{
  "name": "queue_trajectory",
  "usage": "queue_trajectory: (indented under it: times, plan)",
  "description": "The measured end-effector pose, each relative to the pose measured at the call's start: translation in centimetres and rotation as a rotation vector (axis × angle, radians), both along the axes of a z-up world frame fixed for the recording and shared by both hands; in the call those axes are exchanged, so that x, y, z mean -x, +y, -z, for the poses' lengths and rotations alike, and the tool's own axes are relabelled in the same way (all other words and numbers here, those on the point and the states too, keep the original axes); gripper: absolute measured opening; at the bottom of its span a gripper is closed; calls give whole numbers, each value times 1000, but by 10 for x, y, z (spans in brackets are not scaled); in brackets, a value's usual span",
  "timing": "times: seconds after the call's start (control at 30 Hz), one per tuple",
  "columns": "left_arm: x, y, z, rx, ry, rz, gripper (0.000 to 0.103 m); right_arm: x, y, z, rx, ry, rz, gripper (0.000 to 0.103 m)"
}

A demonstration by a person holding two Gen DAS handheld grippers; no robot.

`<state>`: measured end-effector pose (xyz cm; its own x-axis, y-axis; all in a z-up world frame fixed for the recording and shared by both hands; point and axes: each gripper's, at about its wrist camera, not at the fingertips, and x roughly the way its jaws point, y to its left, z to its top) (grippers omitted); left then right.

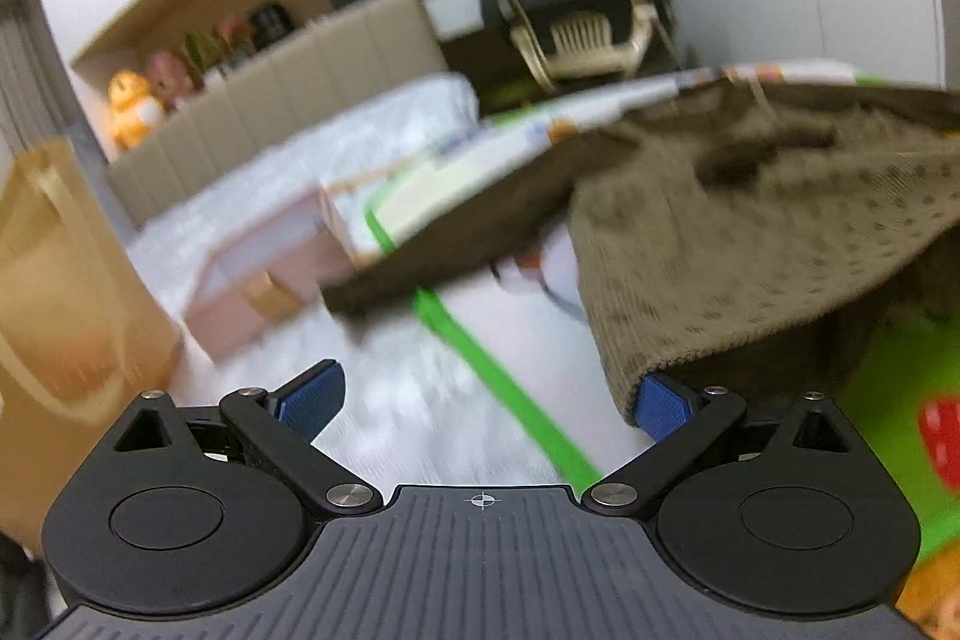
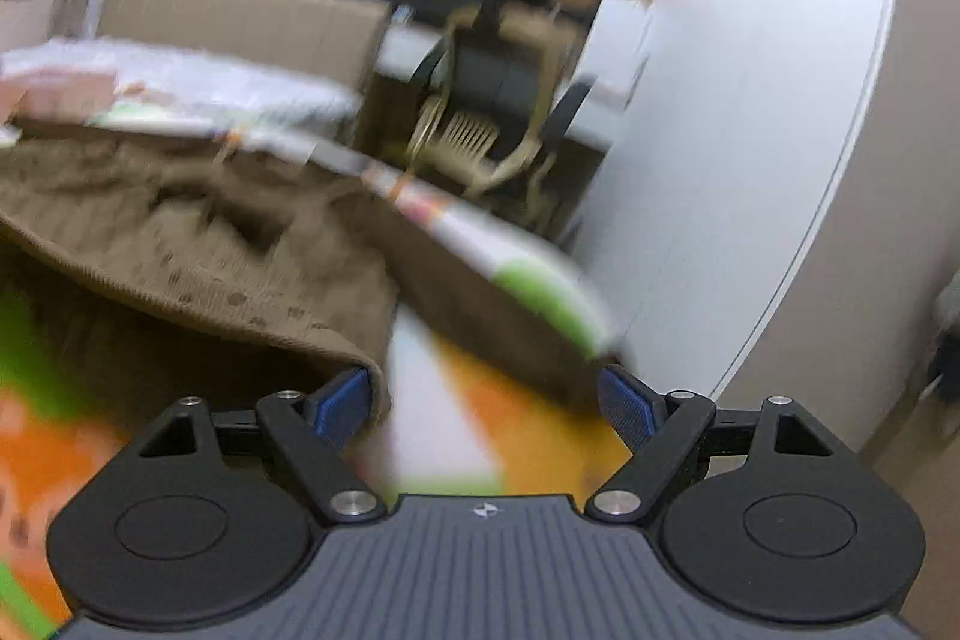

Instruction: Fold clothes

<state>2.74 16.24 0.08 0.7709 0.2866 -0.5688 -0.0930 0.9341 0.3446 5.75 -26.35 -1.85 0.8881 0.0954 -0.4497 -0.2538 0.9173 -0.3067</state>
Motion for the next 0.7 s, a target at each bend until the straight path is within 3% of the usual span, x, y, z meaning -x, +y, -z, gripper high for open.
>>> queue_trajectory:
  times: [0.17,0.3,0.4,0.53,0.7]
  plan:
    - [11,2,6,147,78,74,101,15,-3,13,25,108,-128,85]
    - [-6,3,-12,321,41,139,101,10,9,-8,-22,90,-229,92]
    - [-37,6,-19,466,2,154,102,-21,28,-19,-92,78,-286,95]
    - [-99,30,-7,726,-24,77,102,-76,58,-23,-182,88,-332,95]
    - [-161,63,18,886,-66,-137,102,-136,90,-8,-277,188,-340,95]
